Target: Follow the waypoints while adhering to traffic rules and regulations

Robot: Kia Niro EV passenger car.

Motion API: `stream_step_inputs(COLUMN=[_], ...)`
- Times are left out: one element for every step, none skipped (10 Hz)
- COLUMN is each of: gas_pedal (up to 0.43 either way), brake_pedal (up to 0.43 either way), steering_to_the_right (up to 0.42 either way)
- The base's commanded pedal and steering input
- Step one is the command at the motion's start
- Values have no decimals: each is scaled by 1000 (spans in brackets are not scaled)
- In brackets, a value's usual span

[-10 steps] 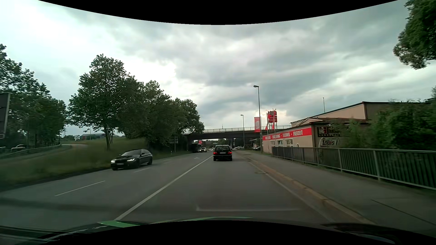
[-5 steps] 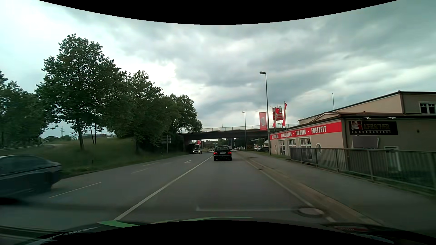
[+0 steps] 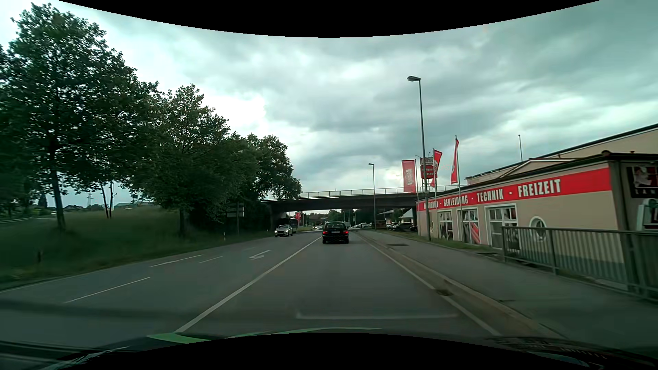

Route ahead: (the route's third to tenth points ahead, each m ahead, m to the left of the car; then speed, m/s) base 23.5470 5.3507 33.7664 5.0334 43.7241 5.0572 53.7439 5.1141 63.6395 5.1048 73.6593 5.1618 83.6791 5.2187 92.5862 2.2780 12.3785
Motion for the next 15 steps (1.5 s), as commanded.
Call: stream_step_inputs(gas_pedal=[98, 98, 98, 98, 8, 0, 0, 0, 0, 0, 0, 0, 0, 0, 0], brake_pedal=[0, 0, 0, 0, 0, 0, 0, 0, 0, 0, 0, 0, 0, 0, 0], steering_to_the_right=[-1, -1, -1, -1, -1, -1, -1, -1, -1, -1, -1, -1, -1, -1, -1])
